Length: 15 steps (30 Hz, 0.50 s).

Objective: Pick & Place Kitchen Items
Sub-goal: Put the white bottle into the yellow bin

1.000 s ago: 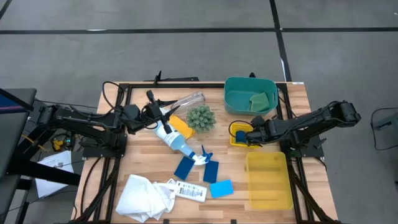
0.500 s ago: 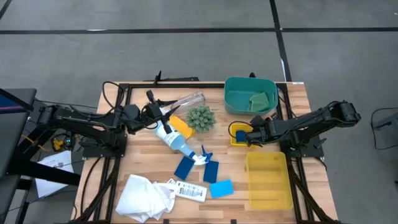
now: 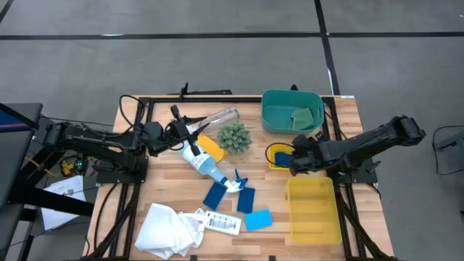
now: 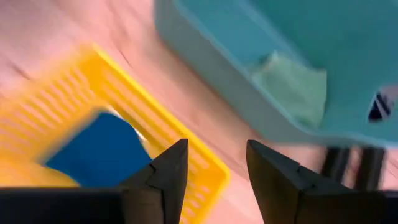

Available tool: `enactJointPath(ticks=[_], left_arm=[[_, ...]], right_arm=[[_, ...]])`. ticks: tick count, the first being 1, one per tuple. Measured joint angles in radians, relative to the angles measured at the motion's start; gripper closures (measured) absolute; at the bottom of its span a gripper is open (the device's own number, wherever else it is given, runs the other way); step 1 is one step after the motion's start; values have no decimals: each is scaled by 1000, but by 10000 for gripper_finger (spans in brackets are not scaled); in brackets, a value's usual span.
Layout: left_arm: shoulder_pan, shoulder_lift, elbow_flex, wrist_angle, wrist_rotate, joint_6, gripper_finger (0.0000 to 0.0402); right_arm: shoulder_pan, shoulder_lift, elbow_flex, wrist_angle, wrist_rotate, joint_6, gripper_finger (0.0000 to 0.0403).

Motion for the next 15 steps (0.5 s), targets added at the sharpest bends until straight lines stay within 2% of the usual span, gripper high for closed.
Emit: enactJointPath(ticks=[4,8,12,15], left_arm=[[0,0,0,-4,0,0,309],[0,0,0,-24,0,-7,309],[0,0,0,-24,0,-30,309],[0,0,0,-28,0,-55,309]], right_arm=[[101,-136,10,16,123,61,249],[246,-299,-12,48,295,124,249],[405,-440,-55,161,456,55,249],[493,-507,-67,231,509,-44,249]])
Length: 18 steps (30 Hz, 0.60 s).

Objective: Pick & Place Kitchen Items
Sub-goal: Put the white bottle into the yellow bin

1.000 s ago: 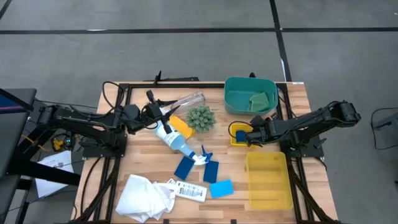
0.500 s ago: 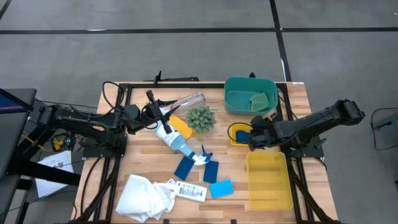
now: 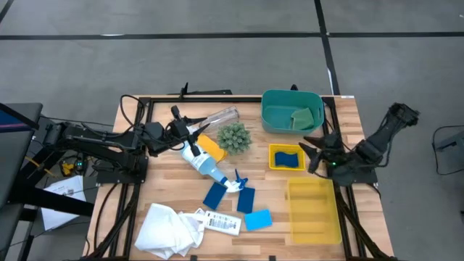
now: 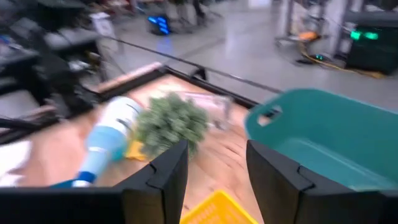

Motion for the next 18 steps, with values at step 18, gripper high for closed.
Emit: enactJointPath(ticks=[18], left_arm=[[-117,0,-1,-324,172,-180,309]], right_arm=[[31,-121,-8,73,72,-322,249]])
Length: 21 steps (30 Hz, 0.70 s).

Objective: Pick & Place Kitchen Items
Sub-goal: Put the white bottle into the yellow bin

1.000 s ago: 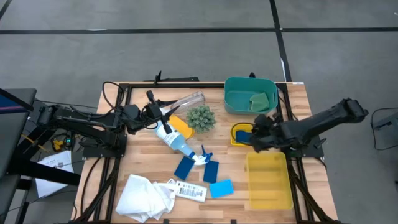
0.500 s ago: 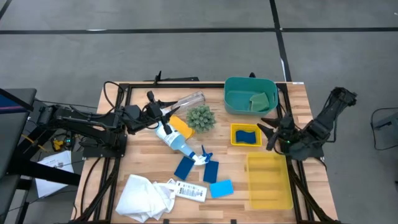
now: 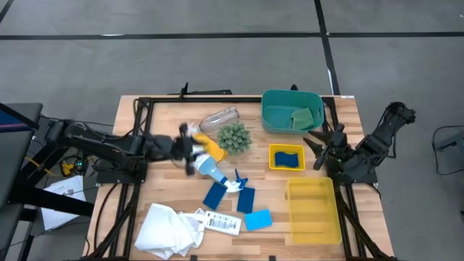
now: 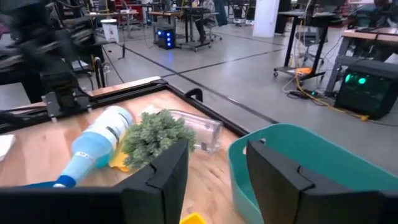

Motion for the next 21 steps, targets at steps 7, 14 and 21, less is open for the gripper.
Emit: enactJointPath(ticks=[7,14,21], left_arm=[[-182,36,0,-12,127,7,309],[-370,128,0,42,179,13,309],[-439,310,0,32,61,-226,309]], right_arm=[[-10,-19,0,0,-53,-56,249],[-9,-26,0,57,-82,-143,249],[-9,-42,0,89,-85,-158,249]])
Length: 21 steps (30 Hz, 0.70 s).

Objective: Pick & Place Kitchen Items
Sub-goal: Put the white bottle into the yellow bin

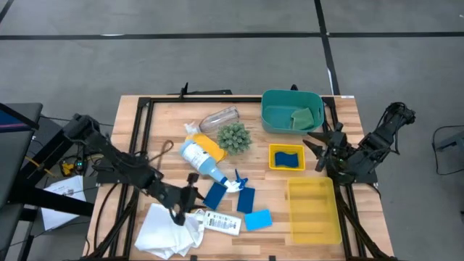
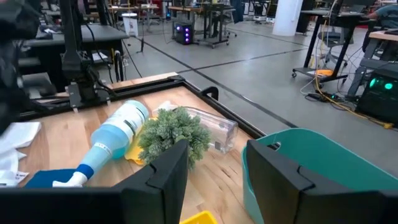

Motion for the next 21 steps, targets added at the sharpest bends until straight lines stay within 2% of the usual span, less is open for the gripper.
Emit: enactJointPath(ticks=[2,5,9,13,18,21], left_arm=[[-2,55,0,-4,6,-58,309],[-3,120,0,-11,86,-140,308],[-18,160,0,-10,134,-270,297],[-57,168,0,-9,146,-345,262],[-99,168,0,-8,146,-372,203],[-117,168,-4,-5,100,-358,182]], right_arm=[[0,0,0,16,0,0,249],[0,1,0,30,0,-2,249],[0,1,0,81,-26,-48,249],[0,2,0,103,-79,-71,249],[0,3,0,112,-82,-76,249],[0,3,0,113,-82,-79,249]])
